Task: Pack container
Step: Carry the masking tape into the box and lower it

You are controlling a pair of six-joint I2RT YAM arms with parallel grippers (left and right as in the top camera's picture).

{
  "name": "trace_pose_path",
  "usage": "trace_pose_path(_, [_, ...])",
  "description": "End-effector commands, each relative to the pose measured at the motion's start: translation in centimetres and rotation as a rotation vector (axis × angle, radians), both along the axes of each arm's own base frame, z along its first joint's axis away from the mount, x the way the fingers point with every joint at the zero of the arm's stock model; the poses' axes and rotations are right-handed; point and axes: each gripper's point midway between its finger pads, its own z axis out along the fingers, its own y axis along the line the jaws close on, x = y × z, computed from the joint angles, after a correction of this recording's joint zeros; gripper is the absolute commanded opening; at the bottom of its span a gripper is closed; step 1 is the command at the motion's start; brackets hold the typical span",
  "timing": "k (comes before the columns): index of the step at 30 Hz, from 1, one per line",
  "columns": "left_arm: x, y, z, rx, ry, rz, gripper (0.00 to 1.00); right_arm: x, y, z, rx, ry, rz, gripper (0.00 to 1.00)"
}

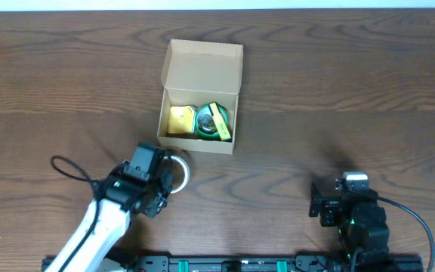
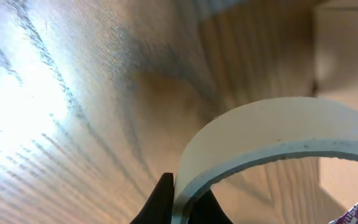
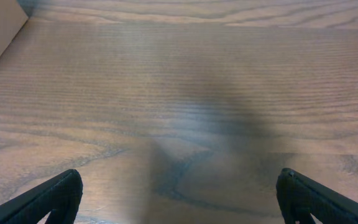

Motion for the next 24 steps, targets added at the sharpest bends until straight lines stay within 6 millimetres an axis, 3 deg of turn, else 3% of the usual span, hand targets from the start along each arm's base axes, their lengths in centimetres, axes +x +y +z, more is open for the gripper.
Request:
trace_pose_path(1, [1.3, -0.1, 2.8, 0.021, -0.12, -0.106, 0.06, 0.0, -0.3, -0.3, -0.013, 0.005, -0.006, 0.99])
trace_pose_path(6, [6.1, 0.1, 9.3, 0.139, -0.343, -0.21, 0.06, 0.0, -0.3, -0.3, -0.013, 0.005, -0.006, 0.99])
trace_pose_path(11, [10.6, 0.6, 13.6, 0.309, -0.448, -0.302, 0.06, 0.0, -0.3, -0.3, -0.013, 0.005, -0.006, 0.99])
trace_pose_path(14, [13.1, 0.2, 14.2, 0.374, -0.442, -0.362, 0.05, 0.0, -0.3, -0.3, -0.013, 0.005, -0.006, 0.99])
trace_pose_path(18, [16.5, -0.9, 13.1, 0.409, -0.365, -0.485, 0.06, 0.0, -0.3, -0.3, -0.013, 0.005, -0.006, 0.99])
trace_pose_path(24, [18.2, -1.5, 10.9, 0.383, -0.235, -0.587, 0.06, 0.0, -0.3, -0.3, -0.013, 0.005, -0.006, 0.99])
